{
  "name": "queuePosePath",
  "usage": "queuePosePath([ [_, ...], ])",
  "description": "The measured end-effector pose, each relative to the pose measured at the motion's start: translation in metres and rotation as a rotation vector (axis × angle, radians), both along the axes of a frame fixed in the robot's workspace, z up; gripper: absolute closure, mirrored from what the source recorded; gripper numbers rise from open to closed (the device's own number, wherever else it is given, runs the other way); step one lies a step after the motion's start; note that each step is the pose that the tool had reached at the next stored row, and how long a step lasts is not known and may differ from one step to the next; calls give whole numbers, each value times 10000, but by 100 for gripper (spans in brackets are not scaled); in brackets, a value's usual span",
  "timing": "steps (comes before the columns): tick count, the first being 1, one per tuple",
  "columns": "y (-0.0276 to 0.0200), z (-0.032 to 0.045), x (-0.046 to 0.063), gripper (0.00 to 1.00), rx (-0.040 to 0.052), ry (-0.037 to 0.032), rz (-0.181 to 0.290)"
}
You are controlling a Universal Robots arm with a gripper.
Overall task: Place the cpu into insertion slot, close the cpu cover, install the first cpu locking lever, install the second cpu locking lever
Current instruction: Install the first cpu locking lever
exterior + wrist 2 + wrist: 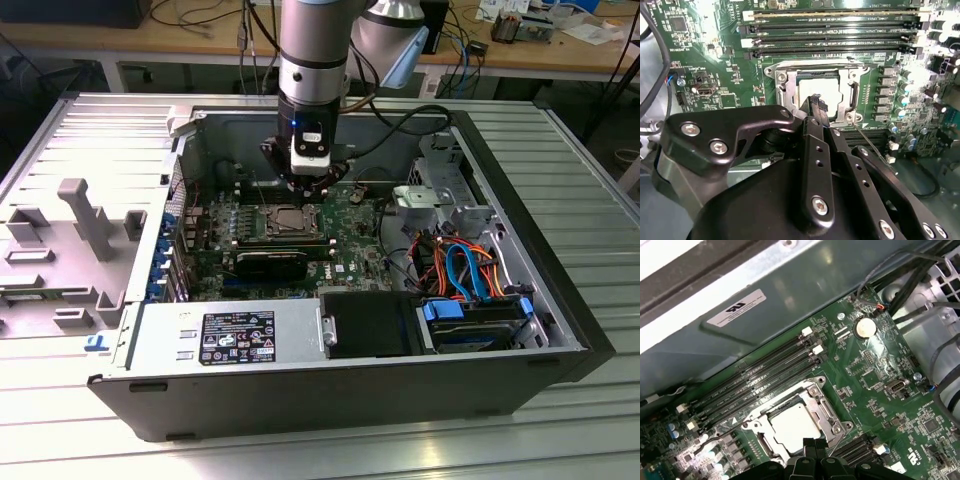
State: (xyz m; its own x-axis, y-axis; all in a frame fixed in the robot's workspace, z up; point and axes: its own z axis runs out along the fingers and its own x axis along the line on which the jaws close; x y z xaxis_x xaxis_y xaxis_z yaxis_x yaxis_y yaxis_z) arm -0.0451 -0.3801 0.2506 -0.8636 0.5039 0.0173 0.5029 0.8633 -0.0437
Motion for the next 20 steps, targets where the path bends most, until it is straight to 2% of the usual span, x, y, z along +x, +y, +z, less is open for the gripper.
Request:
queuePosePath([
  [5,0,0,0,89,0,0,519],
  [11,0,0,0,89,8,0,1559],
  [12,0,-1,0,89,43,-3,1970],
  [14,1,-1,-1,89,97,-8,2326],
  [15,1,-3,0,89,114,-8,2688],
  [20,0,-12,0,89,114,-1,3784],
])
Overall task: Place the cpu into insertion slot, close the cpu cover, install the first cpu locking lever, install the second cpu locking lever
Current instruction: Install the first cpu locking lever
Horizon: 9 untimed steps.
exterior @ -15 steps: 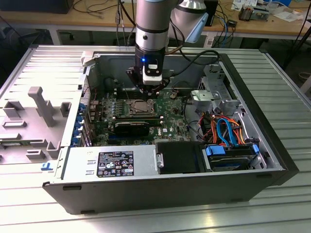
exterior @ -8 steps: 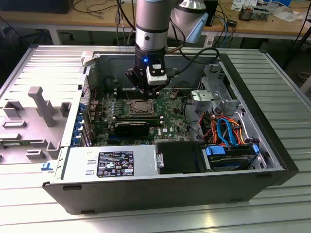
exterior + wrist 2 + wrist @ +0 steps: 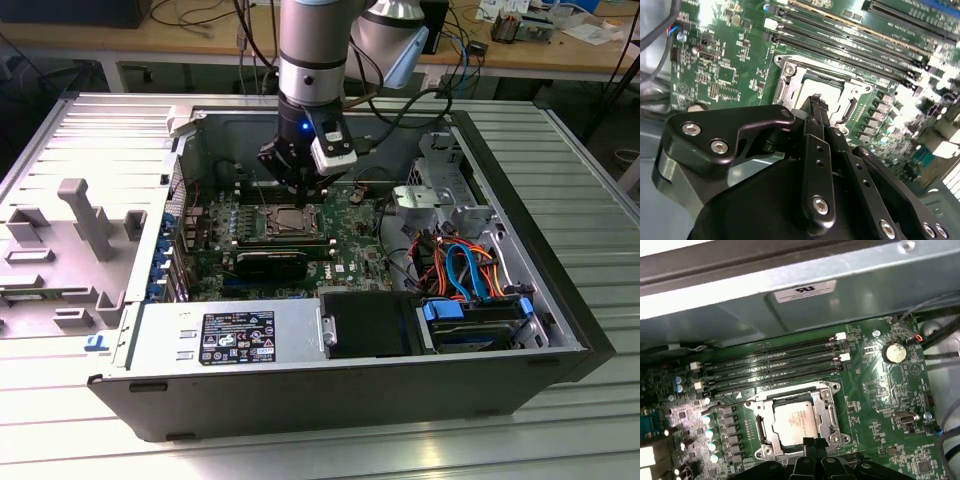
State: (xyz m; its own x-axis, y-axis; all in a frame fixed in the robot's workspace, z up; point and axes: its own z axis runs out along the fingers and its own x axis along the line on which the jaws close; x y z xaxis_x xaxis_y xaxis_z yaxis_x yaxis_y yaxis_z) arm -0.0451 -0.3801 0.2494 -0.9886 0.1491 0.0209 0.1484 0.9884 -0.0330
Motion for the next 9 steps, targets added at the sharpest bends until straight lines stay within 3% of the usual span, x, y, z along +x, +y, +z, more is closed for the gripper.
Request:
queuePosePath([
  [6,0,-15,0,89,6,0,1520],
  [9,0,-18,-1,89,95,-9,2012],
])
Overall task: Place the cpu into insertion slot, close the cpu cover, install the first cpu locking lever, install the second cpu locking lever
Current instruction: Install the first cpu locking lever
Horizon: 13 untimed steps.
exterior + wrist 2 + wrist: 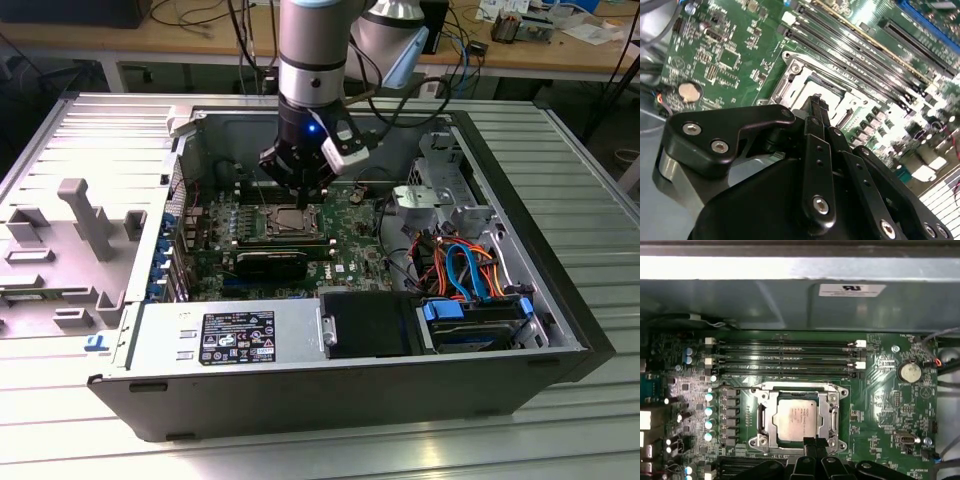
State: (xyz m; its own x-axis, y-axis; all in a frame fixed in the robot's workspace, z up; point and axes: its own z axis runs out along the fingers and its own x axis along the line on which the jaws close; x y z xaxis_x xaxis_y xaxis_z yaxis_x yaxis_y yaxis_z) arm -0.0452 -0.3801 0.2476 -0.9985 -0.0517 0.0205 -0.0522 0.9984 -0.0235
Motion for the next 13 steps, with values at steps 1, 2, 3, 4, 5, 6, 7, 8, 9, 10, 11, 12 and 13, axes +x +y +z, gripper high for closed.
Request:
queuePosePath([
  [1,0,-1,0,89,36,0,225],
  [2,0,-1,0,89,39,2,416],
  [3,0,-1,1,89,39,3,525],
  [4,0,-1,1,89,39,2,527],
  [5,0,-1,1,89,38,3,528],
  [6,0,-1,1,89,38,2,528],
  [7,0,-1,1,89,38,3,529],
  [8,0,-1,1,89,38,2,529],
  [9,0,0,1,89,38,2,529],
  [10,-1,4,0,89,36,2,530],
  [11,-1,13,0,89,36,3,529],
  [12,0,20,0,89,37,3,529],
  [13,0,24,1,89,39,2,529],
])
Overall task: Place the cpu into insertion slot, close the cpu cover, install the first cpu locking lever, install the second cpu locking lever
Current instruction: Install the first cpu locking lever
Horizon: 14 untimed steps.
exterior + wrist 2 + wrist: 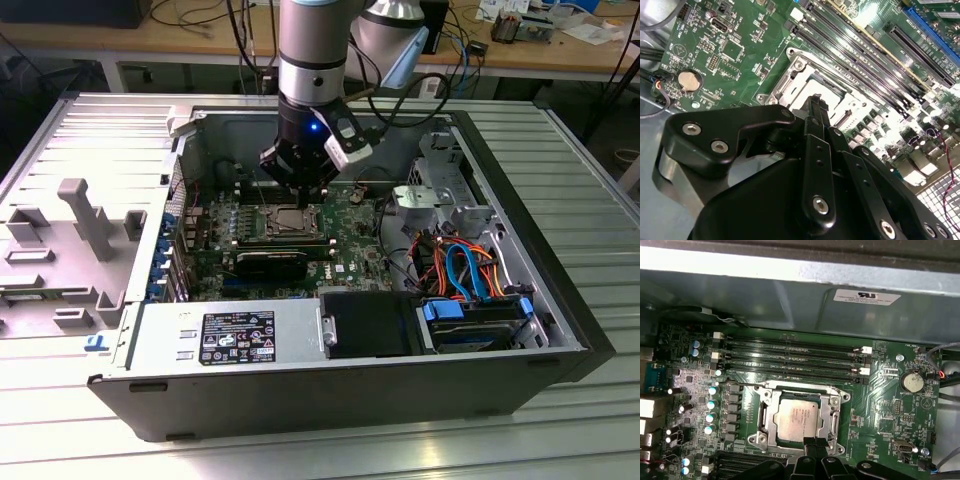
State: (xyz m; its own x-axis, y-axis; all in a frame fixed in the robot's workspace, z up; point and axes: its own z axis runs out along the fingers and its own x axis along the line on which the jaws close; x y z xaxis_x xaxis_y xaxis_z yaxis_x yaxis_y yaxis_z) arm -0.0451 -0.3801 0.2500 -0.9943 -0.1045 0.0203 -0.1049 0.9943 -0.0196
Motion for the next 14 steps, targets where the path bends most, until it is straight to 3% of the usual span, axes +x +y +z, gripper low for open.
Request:
queuePosePath([
  [5,0,9,-82,89,-2,-21,0],
  [10,2,9,-349,89,-2,-82,1],
  [14,8,9,-466,89,-2,-93,-2],
])
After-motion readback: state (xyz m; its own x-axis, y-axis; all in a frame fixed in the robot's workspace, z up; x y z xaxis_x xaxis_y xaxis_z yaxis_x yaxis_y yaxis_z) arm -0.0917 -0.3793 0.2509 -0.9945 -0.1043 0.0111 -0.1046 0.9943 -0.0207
